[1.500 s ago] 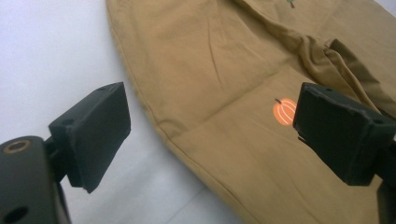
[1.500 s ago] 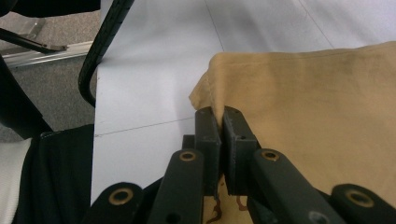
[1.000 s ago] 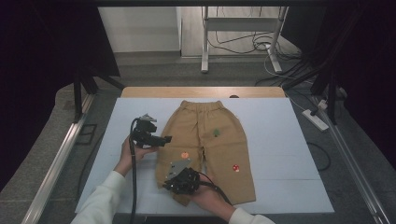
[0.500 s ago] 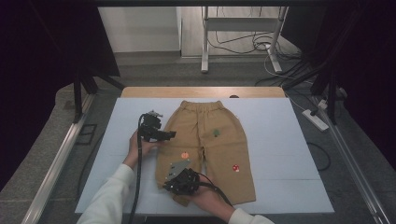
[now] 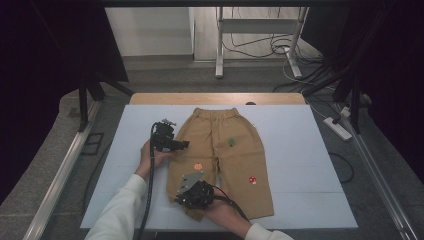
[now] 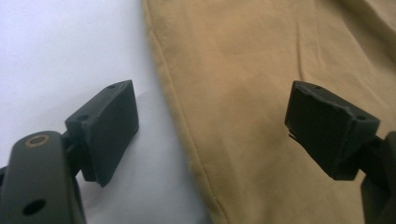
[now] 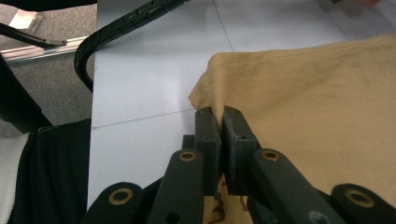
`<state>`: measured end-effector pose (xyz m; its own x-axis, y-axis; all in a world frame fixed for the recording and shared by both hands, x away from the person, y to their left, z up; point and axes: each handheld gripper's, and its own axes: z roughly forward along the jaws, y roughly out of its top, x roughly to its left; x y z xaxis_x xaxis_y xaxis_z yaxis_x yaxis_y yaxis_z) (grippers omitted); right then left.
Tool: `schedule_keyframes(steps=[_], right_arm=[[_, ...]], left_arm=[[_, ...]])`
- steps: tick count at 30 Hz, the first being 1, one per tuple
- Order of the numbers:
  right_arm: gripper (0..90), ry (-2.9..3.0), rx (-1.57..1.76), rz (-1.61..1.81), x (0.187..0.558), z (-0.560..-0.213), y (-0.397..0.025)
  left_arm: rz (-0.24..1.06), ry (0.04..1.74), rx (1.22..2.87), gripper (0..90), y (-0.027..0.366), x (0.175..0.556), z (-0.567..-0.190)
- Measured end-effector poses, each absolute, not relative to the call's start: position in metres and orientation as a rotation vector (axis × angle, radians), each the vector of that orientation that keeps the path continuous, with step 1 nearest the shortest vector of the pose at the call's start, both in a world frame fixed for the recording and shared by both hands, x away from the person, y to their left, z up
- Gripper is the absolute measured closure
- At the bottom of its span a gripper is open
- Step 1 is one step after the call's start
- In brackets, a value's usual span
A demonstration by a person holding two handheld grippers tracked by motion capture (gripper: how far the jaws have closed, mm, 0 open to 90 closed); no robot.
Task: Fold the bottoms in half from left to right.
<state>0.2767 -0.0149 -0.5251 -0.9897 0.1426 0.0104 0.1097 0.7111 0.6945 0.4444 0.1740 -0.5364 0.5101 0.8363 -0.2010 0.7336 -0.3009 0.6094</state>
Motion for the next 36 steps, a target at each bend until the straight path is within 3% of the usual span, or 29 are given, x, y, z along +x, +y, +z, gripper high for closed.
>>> schedule_keyframes(steps=[4, 6, 15, 18, 36], right_arm=[[85.4, 2.866, 0.208, 1.147, 0.277, -0.525, -0.015], [85.4, 2.866, 0.208, 1.145, 0.276, -0.525, -0.015], [85.3, 2.867, 0.203, 1.153, 0.276, -0.525, -0.015], [85.3, 2.869, 0.205, 1.155, 0.276, -0.525, -0.015], [85.4, 2.864, 0.2, 1.226, 0.271, -0.513, -0.026]], left_arm=[[0.213, 1.288, 2.084, 18.7, 0.177, 0.445, -0.537], [0.198, 1.273, 2.076, 24.1, 0.18, 0.444, -0.537], [0.029, 1.206, 2.043, 80.4, 0.182, 0.444, -0.541], [0.018, 1.191, 2.026, 83.8, 0.182, 0.443, -0.538], [-0.013, 1.082, 1.938, 84.3, 0.183, 0.427, -0.506]])
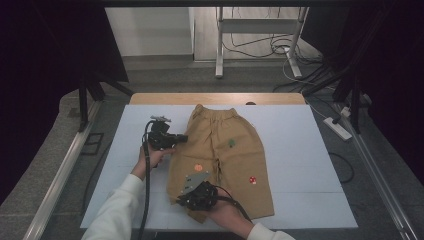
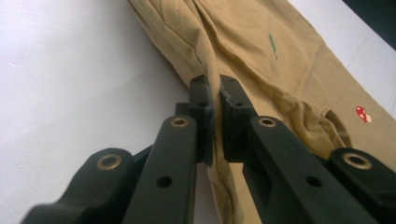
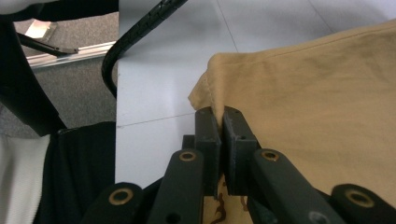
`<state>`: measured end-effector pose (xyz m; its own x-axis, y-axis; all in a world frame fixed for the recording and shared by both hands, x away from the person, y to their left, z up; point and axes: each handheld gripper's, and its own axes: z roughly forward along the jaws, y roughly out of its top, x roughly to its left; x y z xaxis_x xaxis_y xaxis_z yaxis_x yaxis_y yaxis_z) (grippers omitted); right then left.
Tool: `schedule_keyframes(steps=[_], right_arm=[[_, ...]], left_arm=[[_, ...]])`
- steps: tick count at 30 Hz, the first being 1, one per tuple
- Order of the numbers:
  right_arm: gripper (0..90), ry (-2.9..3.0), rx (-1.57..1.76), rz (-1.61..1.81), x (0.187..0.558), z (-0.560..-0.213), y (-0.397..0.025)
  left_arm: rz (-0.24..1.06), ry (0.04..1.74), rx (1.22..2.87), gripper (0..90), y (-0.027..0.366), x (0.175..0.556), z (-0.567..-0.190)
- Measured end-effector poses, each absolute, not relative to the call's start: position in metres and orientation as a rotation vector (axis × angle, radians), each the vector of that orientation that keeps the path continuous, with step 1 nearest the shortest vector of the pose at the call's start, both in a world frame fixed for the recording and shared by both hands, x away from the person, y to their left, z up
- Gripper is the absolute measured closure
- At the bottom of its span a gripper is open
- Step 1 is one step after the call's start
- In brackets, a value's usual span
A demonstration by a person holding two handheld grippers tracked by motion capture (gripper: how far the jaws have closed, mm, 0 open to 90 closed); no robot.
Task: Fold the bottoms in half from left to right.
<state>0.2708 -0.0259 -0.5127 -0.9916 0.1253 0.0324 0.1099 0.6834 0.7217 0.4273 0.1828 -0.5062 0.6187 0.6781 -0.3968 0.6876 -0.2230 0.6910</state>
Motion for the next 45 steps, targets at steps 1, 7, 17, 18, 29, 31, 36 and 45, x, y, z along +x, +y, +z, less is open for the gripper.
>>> schedule_keyframes(steps=[1, 7, 17, 18, 29, 31, 36, 45], right_arm=[[85.4, 2.866, 0.199, 1.225, 0.271, -0.512, -0.027], [85.4, 2.847, 0.182, 1.269, 0.269, -0.505, -0.023], [85.5, 2.834, 0.161, 1.303, 0.266, -0.497, -0.019], [85.5, 2.836, 0.159, 1.301, 0.266, -0.497, -0.019], [85.5, 2.836, 0.151, 1.301, 0.266, -0.499, -0.018], [85.5, 2.835, 0.147, 1.303, 0.266, -0.498, -0.018], [85.5, 2.832, 0.149, 1.31, 0.266, -0.498, -0.018], [85.5, 2.819, 0.124, 1.34, 0.264, -0.491, -0.012]], left_arm=[[-0.014, 1.081, 1.937, 84.3, 0.183, 0.427, -0.506], [-0.01, 1.099, 1.925, 84.4, 0.189, 0.426, -0.503], [-0.009, 1.127, 1.895, 84.4, 0.2, 0.422, -0.5], [-0.008, 1.129, 1.893, 84.4, 0.201, 0.422, -0.5], [0.004, 1.133, 1.891, 84.4, 0.205, 0.42, -0.498], [0.003, 1.134, 1.887, 84.4, 0.207, 0.42, -0.497], [0.01, 1.136, 1.882, 84.3, 0.209, 0.419, -0.496], [0.018, 1.133, 1.859, 84.3, 0.216, 0.416, -0.489]])
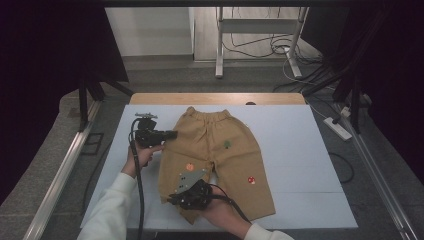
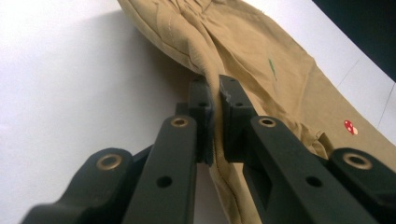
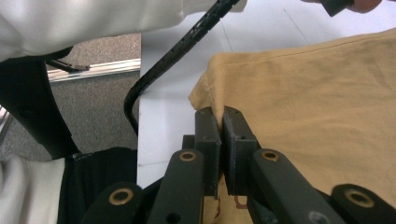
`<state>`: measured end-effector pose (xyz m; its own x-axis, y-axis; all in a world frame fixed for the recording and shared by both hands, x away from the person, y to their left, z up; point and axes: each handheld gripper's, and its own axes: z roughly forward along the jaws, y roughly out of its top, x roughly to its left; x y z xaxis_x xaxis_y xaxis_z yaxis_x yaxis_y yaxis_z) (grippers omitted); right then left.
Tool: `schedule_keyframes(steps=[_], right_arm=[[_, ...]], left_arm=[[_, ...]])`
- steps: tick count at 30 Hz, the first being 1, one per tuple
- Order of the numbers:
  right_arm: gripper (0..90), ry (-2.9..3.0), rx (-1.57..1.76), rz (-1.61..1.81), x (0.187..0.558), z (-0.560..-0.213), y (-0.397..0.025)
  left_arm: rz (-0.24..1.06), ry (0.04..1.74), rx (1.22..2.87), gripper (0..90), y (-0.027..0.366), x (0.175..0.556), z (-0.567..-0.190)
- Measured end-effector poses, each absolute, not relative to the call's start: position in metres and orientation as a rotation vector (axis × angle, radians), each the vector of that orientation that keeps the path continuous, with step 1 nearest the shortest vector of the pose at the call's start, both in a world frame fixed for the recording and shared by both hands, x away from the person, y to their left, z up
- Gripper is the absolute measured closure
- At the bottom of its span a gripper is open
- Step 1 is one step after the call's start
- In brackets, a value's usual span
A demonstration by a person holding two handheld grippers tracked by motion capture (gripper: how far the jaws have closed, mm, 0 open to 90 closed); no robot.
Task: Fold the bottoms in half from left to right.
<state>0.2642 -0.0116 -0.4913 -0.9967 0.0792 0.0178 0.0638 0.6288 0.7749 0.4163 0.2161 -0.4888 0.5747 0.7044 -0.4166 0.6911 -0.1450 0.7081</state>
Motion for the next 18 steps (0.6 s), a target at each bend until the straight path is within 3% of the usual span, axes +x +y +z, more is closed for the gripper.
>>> schedule_keyframes(steps=[18], right_arm=[[85.5, 2.813, 0.072, 1.385, 0.263, -0.485, 0.014]], left_arm=[[0.041, 1.158, 1.79, 84.2, 0.248, 0.407, -0.474]])
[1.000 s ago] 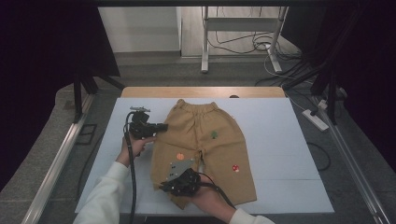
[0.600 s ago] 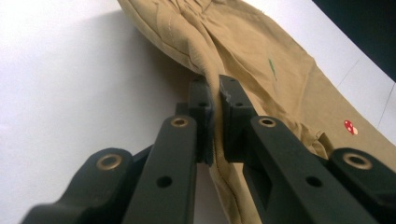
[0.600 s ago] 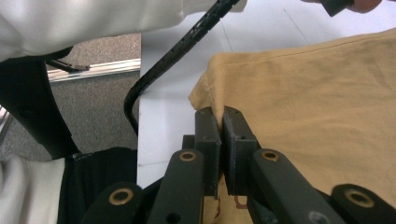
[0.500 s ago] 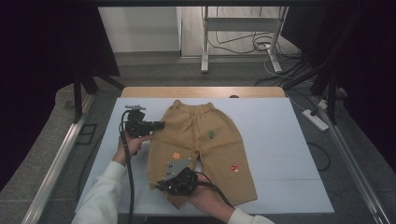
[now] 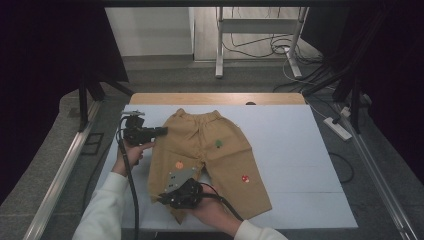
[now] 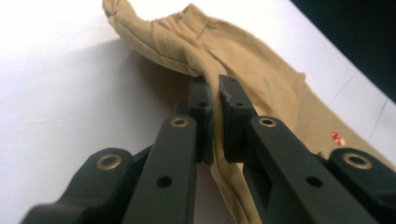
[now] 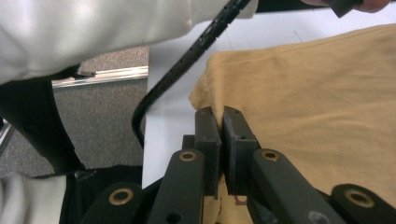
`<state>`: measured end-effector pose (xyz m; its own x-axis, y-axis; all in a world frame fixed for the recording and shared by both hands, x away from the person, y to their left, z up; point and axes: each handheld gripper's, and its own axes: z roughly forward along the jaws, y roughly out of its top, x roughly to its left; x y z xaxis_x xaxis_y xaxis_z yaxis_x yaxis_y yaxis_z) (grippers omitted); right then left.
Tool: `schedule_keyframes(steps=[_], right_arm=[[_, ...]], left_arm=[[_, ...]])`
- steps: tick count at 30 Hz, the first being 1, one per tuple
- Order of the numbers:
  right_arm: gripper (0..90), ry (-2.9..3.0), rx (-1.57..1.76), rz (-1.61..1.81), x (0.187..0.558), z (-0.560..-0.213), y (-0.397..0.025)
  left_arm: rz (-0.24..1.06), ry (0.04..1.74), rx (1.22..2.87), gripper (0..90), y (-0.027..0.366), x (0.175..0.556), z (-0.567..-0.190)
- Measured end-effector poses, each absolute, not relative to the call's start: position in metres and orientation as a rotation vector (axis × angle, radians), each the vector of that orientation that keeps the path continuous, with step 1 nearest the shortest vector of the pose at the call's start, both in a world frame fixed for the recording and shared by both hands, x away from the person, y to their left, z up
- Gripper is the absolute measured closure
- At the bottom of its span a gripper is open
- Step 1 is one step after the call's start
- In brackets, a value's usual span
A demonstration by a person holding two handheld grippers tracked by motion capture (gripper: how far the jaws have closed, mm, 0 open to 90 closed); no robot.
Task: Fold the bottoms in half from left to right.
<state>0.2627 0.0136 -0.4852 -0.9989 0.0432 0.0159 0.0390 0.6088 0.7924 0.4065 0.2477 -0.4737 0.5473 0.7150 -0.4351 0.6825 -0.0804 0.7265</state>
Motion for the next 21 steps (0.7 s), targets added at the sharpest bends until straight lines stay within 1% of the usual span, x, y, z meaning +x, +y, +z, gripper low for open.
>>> schedule_keyframes(steps=[6, 21], right_arm=[[85.5, 2.811, 0.066, 1.367, 0.263, -0.482, 0.011], [85.5, 2.792, 0.193, 1.341, 0.271, -0.486, -0.036]], left_arm=[[0.052, 1.17, 1.8, 84.2, 0.247, 0.406, -0.476], [0.068, 1.15, 1.817, 83.7, 0.226, 0.41, -0.482]])
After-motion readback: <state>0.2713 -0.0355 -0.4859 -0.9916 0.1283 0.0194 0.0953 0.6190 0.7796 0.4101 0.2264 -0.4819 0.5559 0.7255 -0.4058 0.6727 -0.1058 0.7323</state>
